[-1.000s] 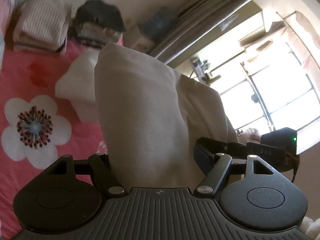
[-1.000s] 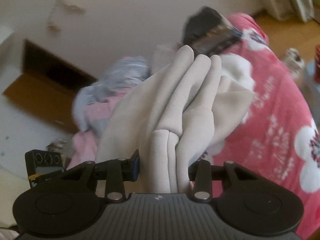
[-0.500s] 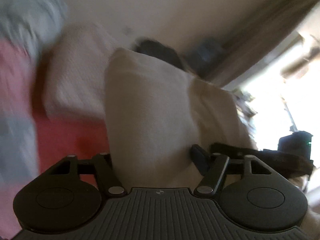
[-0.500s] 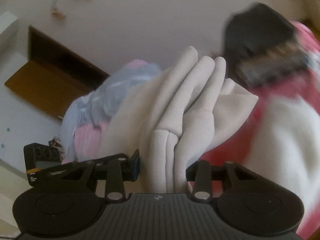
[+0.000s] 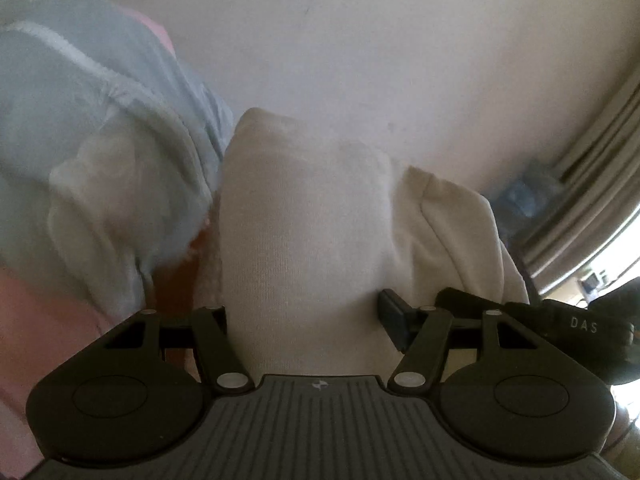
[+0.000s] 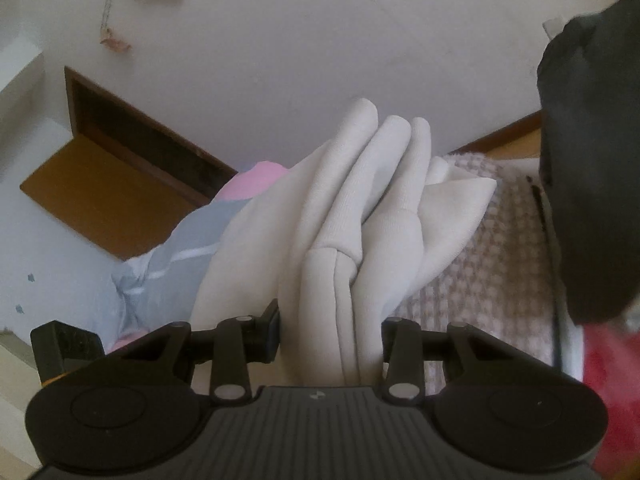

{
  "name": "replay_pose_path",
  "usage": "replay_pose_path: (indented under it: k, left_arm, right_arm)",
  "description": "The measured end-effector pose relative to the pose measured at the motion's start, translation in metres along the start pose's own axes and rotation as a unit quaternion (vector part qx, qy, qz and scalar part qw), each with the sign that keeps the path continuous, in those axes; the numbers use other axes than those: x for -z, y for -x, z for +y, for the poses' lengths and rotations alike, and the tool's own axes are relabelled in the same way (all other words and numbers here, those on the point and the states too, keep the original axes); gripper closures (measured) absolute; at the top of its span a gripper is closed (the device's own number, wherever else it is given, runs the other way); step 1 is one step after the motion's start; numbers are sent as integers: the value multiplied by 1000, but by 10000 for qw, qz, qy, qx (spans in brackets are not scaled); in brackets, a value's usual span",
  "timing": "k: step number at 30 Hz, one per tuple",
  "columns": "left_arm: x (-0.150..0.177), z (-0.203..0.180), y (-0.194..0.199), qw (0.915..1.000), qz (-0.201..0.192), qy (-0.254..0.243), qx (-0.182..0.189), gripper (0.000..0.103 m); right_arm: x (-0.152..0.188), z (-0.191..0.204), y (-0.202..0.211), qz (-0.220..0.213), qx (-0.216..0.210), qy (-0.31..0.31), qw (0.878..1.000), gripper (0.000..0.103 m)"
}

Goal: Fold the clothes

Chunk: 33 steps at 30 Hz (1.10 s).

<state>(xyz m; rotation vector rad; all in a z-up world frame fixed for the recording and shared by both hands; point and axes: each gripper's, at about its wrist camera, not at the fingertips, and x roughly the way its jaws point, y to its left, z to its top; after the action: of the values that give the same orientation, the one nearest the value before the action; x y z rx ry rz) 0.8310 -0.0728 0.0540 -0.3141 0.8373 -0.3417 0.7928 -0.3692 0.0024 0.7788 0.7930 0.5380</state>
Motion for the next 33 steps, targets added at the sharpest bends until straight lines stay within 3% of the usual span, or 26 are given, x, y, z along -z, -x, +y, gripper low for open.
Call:
replay_pose_path:
  k: [8,14,16,18,19,23,26,29,31,33]
  left_arm:
    - [22,17,-28,9996,17,43,-293,39]
    - [12,17,-19,9998,-75,-70,-153,39]
    - [17,17,-30,9995,-5,-171,-262,36]
    - [24,16,-45,9987,88,-289,-417,15]
    - [29,18,-50,9983,132,-282,-496,11]
    - [43,26,-46,9992,82,-28,-380,6]
    - [36,25,-33,9976,-298,-4,-623,6]
    - [34,27,3,9925,-1075,376,-454,6]
    - [39,13,25,9894,-1387,205,-378,7]
    - [43,-6,27,9883,-1398,-405,-450,8]
  right_arm:
    - [15,-37,-30,66,71,-171,9998,62]
    - [-1,-42,-29,-112,-201,-243,9994,62]
    - [1,-47,-33,-219,-228,-293,9991,62]
    - [9,-59,-40,-269,-139,-382,9988,60]
    - [14,-67,-47,-224,-8,-508,9985,58]
    - [22,-88,-47,-131,-140,-792,9967,53]
    - [12,-87,-27,-208,-36,-765,9968,43]
    - [4,-81,14,-590,234,-590,9962,37]
    - [4,-66,41,-960,376,-90,9946,38]
    - [2,-39,50,-1207,519,608,9895,43]
